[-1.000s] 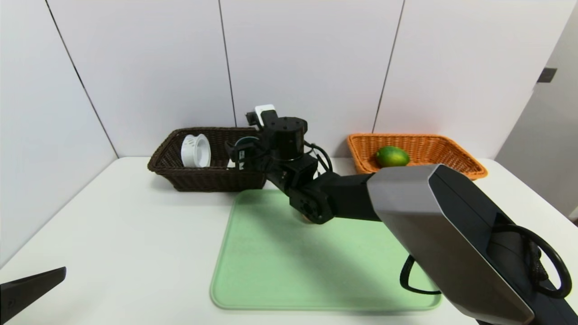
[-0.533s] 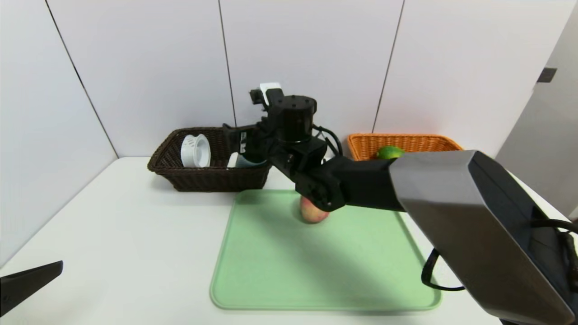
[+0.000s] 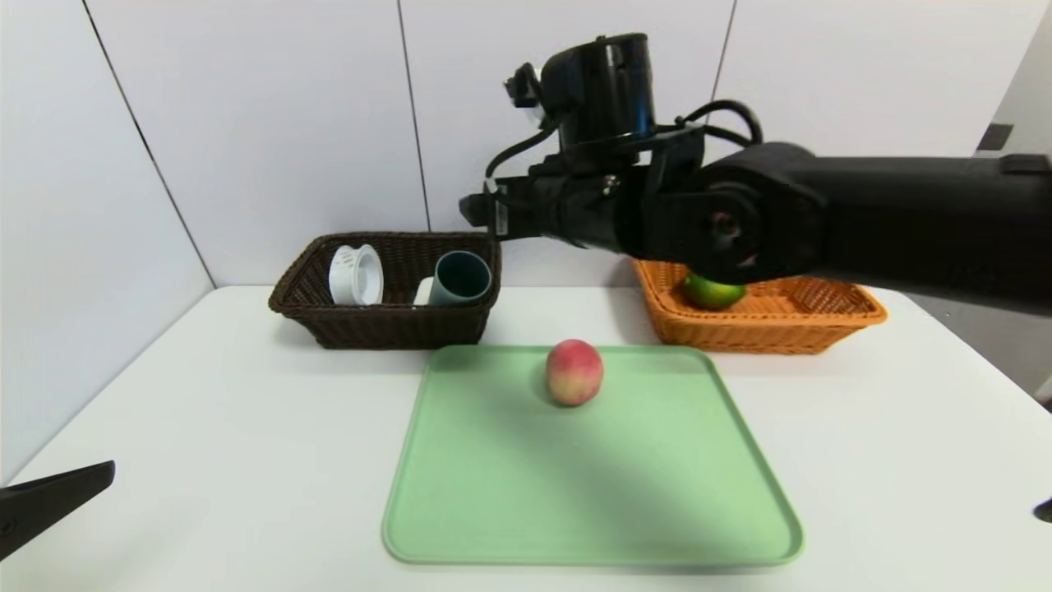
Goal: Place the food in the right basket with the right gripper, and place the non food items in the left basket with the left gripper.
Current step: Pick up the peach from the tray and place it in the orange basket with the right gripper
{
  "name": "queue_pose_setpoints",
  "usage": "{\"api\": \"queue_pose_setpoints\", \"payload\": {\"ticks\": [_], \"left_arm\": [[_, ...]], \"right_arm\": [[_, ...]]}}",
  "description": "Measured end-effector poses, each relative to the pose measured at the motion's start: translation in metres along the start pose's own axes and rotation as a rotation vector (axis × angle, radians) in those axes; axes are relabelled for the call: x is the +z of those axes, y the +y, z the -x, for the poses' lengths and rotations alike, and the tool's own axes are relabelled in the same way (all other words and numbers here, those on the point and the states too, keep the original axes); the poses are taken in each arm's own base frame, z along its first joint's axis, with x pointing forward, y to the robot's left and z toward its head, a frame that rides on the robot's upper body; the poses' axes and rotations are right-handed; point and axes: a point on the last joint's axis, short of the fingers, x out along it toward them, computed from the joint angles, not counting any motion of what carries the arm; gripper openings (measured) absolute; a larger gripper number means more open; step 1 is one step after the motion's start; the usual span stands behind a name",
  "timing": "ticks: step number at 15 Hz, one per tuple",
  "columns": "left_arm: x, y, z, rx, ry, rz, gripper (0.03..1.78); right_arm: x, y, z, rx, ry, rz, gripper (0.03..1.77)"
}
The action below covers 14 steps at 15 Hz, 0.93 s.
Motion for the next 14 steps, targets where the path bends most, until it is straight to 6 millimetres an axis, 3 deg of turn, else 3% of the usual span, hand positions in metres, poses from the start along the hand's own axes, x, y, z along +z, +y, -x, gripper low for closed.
{"api": "queue_pose_setpoints", "payload": {"ticks": [3, 6, 10, 14], "left_arm": [[-0.001, 0.000, -0.001, -0.013, 0.007, -0.002, 1.69], [-0.002, -0.001, -0.001, -0.047, 0.013, -0.003, 1.69], [-0.002, -0.002, -0.002, -0.060, 0.016, -0.015, 1.69], [-0.001, -0.002, -0.005, -0.074, 0.027, -0.060, 1.69]], "right_arm": [[-0.011, -0.017, 0.031, -0.069, 0.274, -0.059, 1.68], [-0.029, -0.032, 0.048, -0.129, 0.532, -0.184, 1.69], [-0.044, -0.044, 0.039, -0.201, 0.631, -0.301, 1.69], [-0.060, -0.043, 0.019, -0.228, 0.667, -0.324, 1.69]]}}
